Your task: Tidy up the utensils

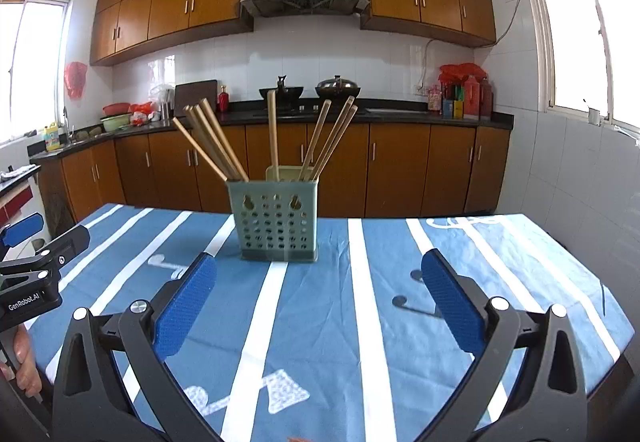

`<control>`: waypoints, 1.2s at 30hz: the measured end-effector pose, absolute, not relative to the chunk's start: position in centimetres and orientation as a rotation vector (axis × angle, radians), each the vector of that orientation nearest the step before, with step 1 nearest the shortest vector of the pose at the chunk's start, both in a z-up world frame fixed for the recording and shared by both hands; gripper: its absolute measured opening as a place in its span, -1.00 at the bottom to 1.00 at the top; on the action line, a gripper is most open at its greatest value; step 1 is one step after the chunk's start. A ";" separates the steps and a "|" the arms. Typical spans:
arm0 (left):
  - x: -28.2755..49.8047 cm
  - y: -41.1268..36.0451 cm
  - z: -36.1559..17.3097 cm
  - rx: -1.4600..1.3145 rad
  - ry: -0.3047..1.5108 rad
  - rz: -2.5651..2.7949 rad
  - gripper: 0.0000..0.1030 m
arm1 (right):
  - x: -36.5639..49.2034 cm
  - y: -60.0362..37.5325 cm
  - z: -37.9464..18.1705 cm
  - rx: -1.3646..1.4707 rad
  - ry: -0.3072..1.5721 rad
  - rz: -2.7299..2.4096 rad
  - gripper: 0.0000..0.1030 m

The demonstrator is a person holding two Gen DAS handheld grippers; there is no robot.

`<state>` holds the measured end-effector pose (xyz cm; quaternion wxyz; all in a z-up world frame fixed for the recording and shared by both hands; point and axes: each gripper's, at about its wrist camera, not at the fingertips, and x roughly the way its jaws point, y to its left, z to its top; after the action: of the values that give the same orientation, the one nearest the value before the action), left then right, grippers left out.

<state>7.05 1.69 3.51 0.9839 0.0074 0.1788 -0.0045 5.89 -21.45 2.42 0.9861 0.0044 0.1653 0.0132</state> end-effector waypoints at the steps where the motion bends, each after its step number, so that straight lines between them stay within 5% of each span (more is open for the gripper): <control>1: 6.7 1.6 3.2 0.017 0.358 -0.006 0.92 | 5.8 -21.4 2.2 0.010 0.338 0.031 0.97; 36: 5.3 1.6 0.9 -0.013 0.425 -0.009 0.92 | 4.8 -22.1 0.1 0.039 0.408 0.038 0.97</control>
<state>5.25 1.55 0.86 0.9775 -0.0066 0.2109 -0.0044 4.85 -22.10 0.12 0.9789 0.0195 0.2023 0.0189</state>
